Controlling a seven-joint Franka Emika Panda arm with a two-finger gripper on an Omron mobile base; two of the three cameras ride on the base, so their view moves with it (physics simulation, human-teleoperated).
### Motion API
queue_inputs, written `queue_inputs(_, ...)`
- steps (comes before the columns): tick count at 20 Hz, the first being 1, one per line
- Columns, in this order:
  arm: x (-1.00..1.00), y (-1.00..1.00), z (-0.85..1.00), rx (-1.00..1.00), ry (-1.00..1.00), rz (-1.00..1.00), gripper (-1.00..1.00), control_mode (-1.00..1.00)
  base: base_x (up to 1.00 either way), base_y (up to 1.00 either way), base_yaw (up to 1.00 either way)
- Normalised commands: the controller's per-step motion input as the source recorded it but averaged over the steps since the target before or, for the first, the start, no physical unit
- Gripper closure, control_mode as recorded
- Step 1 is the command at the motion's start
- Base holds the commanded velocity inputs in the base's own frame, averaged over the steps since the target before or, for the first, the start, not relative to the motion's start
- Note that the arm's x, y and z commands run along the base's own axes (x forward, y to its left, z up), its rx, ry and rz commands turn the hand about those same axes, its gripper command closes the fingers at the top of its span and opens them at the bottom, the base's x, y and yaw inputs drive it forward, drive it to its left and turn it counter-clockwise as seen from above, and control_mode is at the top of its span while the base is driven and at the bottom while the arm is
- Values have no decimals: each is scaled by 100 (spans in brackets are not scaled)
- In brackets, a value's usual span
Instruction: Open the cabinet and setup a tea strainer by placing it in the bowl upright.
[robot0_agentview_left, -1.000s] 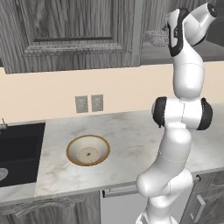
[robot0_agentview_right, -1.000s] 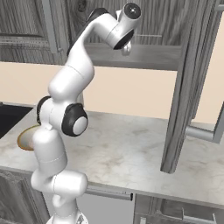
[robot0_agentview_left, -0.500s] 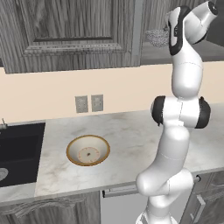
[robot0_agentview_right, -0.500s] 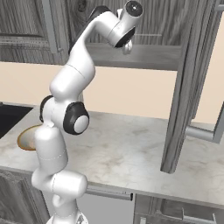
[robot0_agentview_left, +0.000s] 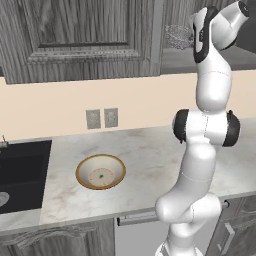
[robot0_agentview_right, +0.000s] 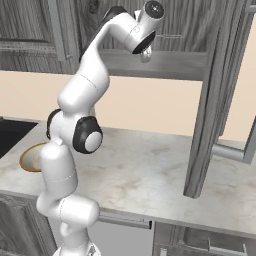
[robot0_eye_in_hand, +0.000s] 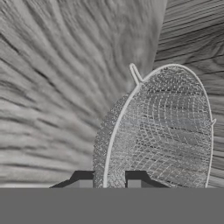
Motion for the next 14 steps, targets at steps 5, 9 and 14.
queue_inputs(5, 0, 5, 0, 0, -1, 0, 100, -100, 0, 0, 0)
queue_inputs(9, -5, -2, 0, 2, -4, -2, 100, -100, 0, 0, 0)
queue_inputs(14, -22, 0, 0, 11, -9, -7, 100, -100, 0, 0, 0)
